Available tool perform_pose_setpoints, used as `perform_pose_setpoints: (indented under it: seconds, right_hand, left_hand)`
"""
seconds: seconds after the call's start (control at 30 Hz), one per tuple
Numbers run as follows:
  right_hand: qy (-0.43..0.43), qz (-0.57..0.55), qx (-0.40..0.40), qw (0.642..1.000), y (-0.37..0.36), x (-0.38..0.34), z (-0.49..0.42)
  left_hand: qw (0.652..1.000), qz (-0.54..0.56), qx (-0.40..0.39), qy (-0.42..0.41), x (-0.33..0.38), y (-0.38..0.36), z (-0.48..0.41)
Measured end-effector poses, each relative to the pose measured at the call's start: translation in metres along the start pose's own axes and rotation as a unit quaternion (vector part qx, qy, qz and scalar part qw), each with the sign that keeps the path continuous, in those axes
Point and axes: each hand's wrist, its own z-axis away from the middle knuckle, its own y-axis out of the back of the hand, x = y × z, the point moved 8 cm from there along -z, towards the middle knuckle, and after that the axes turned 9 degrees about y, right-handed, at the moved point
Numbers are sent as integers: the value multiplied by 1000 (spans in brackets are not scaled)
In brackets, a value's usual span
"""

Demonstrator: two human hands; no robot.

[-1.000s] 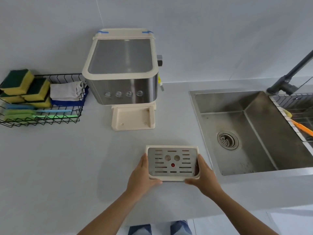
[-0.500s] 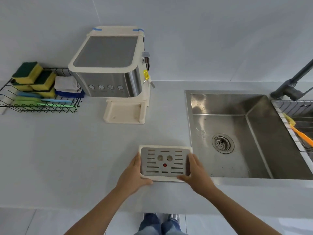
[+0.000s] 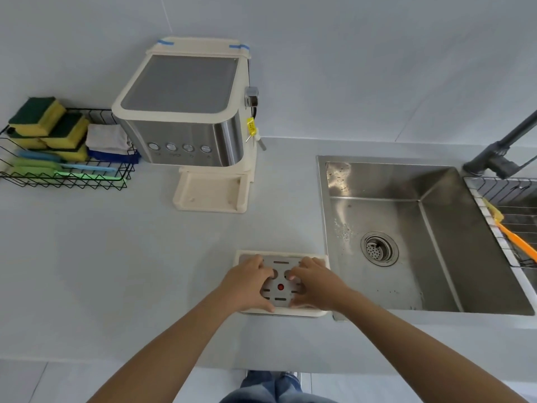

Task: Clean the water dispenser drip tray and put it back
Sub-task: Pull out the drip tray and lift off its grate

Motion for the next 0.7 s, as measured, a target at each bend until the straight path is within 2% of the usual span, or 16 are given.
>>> perform_pose_setpoints:
  seconds: [0.3,0.5,0.7]
  right_hand:
    - [20,44,-8,999,6,-3,-5]
    - [40,53,37,997,42,-4,-12]
    - [21,91,68,993,87,12,-42]
  left_hand:
    - [1000,-13,-17,-1,0,3,-8]
    - [999,9,24,-21,2,40,-17]
    - [997,38,64,-21,3,78,-58]
